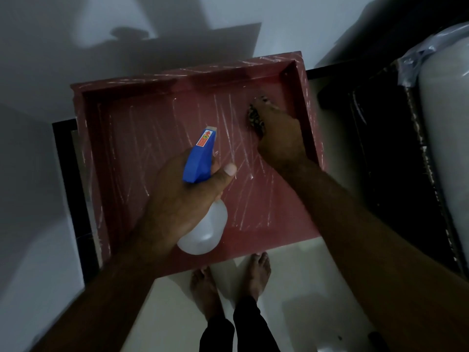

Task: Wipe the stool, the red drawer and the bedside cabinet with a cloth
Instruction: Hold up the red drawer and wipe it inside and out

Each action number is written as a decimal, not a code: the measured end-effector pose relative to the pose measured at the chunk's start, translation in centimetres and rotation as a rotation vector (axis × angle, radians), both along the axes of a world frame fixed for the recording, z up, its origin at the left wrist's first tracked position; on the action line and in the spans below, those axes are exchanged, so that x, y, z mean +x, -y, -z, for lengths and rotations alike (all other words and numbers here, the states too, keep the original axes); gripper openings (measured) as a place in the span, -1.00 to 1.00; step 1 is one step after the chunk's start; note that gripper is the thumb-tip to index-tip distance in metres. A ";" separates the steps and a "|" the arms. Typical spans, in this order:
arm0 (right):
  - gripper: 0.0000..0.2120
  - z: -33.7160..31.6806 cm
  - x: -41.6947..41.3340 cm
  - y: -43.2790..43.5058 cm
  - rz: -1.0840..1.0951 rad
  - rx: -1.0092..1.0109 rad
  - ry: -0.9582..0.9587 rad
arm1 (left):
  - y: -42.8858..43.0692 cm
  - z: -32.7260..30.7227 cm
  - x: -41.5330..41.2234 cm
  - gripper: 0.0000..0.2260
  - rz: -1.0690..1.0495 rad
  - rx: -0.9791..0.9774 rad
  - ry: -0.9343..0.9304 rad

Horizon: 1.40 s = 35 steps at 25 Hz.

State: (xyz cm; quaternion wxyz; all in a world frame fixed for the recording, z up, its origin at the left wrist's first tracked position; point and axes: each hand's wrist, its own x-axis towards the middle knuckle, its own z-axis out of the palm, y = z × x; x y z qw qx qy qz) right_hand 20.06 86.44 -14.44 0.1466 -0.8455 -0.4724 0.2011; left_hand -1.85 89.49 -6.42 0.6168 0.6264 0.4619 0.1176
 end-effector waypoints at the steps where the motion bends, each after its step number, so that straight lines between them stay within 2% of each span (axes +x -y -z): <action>1: -0.21 -0.1 0.1 0.5 -0.040 0.004 0.007 | 0.2 -0.2 0.0 -0.61 -0.003 0.000 0.004; 6: -0.19 -0.1 -0.6 2.0 0.140 -0.012 0.026 | 0.9 -0.4 -0.3 -0.60 0.005 0.001 -0.012; 10: -0.20 -0.3 -0.8 3.5 -0.028 0.003 0.001 | 1.9 -0.8 -0.4 -0.65 0.002 0.021 -0.020; 15: -0.22 0.2 -1.6 4.8 0.122 0.001 0.017 | 2.9 -1.3 -0.7 -0.71 0.020 0.066 -0.014; 19: -0.25 0.1 -2.0 5.9 -0.020 0.032 0.006 | 3.5 -1.0 -0.9 -0.69 0.030 0.040 -0.014; 24: -0.24 0.0 -2.4 6.6 0.166 0.019 0.019 | 4.2 -0.8 -1.5 -0.71 0.019 0.031 -0.005; 28: -0.25 0.4 -2.7 7.5 0.019 0.032 -0.013 | 4.7 -0.7 -1.8 -0.68 0.038 0.027 -0.010; 33: -0.22 0.4 -2.4 8.1 0.152 0.017 -0.004 | 5.2 -0.4 -1.8 -0.63 0.030 0.002 -0.001; 35: -0.20 0.5 -3.4 8.3 0.108 0.014 -0.033 | 5.4 -0.5 -1.7 -0.60 0.049 0.008 -0.015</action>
